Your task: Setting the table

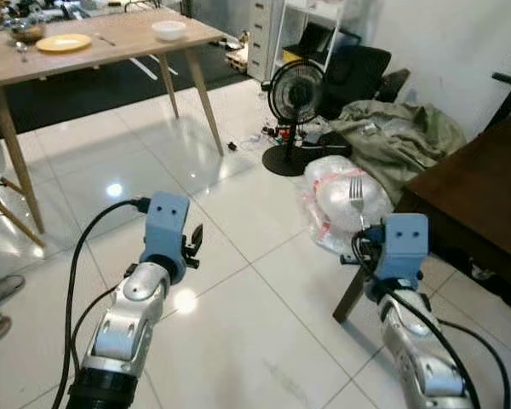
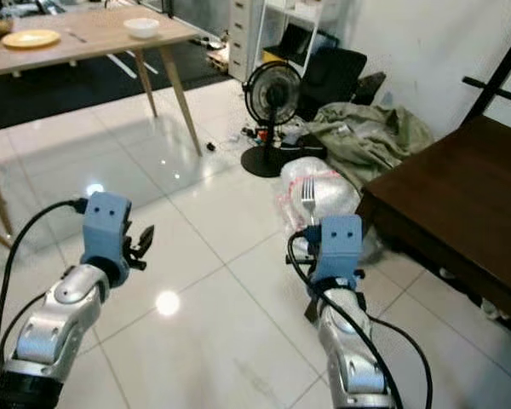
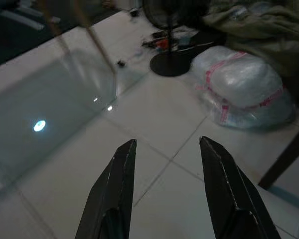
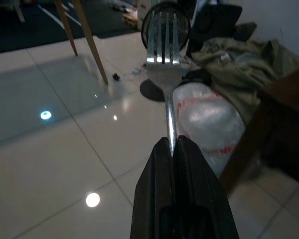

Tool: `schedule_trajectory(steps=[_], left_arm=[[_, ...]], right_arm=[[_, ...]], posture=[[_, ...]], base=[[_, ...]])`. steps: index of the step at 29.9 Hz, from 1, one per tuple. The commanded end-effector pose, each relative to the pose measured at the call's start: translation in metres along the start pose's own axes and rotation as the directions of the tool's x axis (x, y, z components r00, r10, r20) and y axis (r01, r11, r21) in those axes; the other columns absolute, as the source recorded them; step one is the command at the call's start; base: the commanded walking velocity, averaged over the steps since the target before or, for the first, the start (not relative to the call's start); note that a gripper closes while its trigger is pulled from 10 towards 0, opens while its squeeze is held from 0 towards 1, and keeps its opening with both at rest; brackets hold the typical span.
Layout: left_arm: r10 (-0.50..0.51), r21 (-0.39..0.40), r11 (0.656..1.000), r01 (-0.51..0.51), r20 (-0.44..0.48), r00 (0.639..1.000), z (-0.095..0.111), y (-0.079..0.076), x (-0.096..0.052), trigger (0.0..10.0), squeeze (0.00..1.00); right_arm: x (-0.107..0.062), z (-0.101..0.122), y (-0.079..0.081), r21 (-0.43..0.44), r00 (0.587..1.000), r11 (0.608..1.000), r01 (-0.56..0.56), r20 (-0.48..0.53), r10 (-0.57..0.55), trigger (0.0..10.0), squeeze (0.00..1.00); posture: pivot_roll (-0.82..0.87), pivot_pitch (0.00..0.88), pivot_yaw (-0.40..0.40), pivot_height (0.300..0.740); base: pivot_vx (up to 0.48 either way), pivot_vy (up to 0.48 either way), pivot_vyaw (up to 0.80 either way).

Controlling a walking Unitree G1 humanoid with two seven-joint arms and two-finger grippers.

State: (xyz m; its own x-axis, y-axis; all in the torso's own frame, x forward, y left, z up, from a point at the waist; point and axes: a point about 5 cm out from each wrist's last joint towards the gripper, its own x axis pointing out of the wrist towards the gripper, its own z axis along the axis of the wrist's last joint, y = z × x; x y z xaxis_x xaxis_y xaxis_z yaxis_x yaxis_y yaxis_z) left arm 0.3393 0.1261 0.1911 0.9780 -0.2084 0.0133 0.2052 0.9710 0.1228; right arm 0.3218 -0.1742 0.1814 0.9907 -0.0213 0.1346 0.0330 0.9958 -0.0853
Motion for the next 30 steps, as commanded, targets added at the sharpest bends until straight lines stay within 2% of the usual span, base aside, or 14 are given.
schedule_trajectory(steps=[1,4,10,16,30], left_arm=[[-0.017,0.016,1.0,0.017,0.007,1.0,0.0,-0.003,0.0,10.0,0.0],[-0.02,0.02,1.0,0.02,0.009,1.0,0.0,-0.004,0.0,10.0,0.0],[-0.022,0.023,0.999,0.021,0.023,1.0,0.003,-0.005,0.001,10.0,0.0],[-0.02,0.027,0.999,0.019,0.031,0.999,0.004,-0.006,0.002,10.0,0.0],[0.037,0.03,0.999,-0.038,0.032,0.999,0.004,0.001,0.006,10.0,0.0]], right_arm=[[-0.001,-0.001,0.004,-0.022,0.999,0.999,-0.033,0.002,0.033,10.0,0.0],[0.0,-0.001,0.006,-0.051,0.998,0.997,-0.062,0.004,0.062,10.0,0.0],[0.005,0.001,-0.002,-0.067,0.999,0.997,-0.033,0.009,0.034,10.0,0.0],[0.007,0.004,-0.004,-0.056,1.0,0.998,-0.018,0.019,0.019,10.0,0.0],[0.008,0.003,0.002,-0.042,0.999,0.998,-0.039,0.024,0.04,10.0,0.0]], posture=[[0.05,0.108,0.059,0.74],[0.05,0.108,0.056,0.74],[0.05,0.109,0.055,0.74],[0.05,0.107,0.055,0.74],[0.06,0.093,0.053,0.74]], base=[[0.465,0.0,0.0],[0.465,0.0,0.0],[0.466,0.0,0.0],[0.469,0.0,0.0],[0.478,0.0,0.0]])
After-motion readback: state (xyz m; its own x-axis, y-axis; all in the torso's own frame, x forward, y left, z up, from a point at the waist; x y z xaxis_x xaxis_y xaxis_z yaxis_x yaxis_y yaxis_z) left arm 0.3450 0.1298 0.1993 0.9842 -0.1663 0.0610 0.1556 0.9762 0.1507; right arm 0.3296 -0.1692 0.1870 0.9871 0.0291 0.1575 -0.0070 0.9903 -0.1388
